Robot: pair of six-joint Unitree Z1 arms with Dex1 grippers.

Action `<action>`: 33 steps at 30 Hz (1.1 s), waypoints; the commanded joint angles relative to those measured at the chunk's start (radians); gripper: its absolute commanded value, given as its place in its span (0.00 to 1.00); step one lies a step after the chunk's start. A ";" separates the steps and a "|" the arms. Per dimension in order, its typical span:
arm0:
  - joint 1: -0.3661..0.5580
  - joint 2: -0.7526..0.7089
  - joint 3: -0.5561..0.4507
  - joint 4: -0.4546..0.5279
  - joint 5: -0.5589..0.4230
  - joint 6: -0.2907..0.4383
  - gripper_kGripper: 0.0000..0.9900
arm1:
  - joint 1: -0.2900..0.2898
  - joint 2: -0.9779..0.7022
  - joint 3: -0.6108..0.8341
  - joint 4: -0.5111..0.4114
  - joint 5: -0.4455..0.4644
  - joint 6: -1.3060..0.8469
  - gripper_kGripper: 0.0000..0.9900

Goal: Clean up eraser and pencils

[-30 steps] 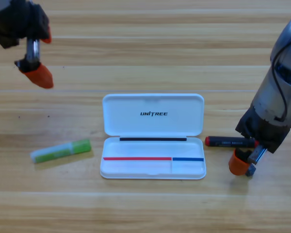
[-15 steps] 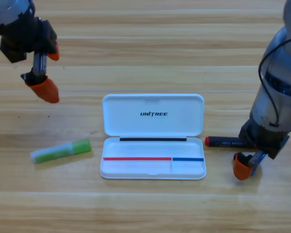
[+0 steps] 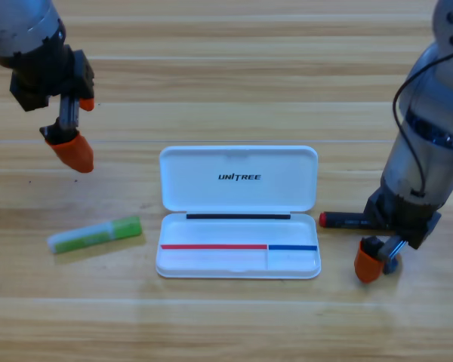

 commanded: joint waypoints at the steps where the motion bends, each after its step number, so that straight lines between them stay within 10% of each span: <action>1: 0.061 0.072 0.014 -0.003 -0.005 0.019 0.95 | -0.028 0.094 -0.003 0.001 0.020 0.001 0.90; 12: 0.065 0.077 0.217 -0.176 0.014 0.002 0.95 | -0.028 0.126 -0.011 0.001 0.027 0.003 0.82; 28: 0.015 0.155 0.441 -0.405 0.037 -0.076 0.95 | -0.028 0.134 -0.022 0.057 0.035 -0.009 0.02; 33: -0.005 0.187 0.450 -0.437 0.037 -0.096 0.95 | -0.028 0.086 -0.040 0.115 0.035 -0.048 0.00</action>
